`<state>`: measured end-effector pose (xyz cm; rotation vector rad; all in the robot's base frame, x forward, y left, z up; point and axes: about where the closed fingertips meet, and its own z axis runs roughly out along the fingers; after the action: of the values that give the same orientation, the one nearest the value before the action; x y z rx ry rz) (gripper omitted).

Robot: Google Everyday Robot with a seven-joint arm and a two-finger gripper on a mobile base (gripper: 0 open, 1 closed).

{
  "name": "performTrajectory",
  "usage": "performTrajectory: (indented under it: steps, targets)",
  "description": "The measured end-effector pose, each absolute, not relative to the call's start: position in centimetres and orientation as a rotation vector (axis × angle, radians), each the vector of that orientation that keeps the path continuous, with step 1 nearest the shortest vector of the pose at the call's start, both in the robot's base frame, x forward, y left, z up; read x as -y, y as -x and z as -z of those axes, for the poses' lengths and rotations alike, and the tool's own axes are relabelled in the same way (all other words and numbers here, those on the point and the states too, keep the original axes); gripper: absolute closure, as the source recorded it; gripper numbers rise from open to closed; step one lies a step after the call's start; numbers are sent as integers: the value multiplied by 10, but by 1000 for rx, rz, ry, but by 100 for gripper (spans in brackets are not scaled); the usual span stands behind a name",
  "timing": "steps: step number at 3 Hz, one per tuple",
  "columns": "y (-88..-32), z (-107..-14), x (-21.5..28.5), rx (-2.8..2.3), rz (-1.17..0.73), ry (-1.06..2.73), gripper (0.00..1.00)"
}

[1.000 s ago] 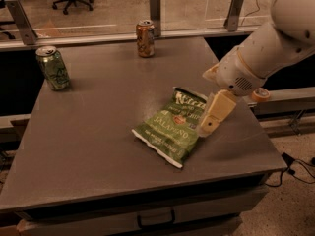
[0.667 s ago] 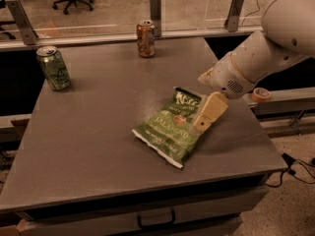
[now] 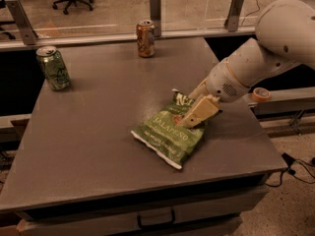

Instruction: Move green jalapeno chip bag near orange can

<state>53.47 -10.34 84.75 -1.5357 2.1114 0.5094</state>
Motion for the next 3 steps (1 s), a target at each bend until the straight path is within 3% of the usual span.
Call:
performTrajectory:
  steps: [2, 3]
  targets:
    - [-536, -887, 109, -2043, -508, 1493, 88]
    - [-543, -923, 114, -1980, -470, 1456, 100]
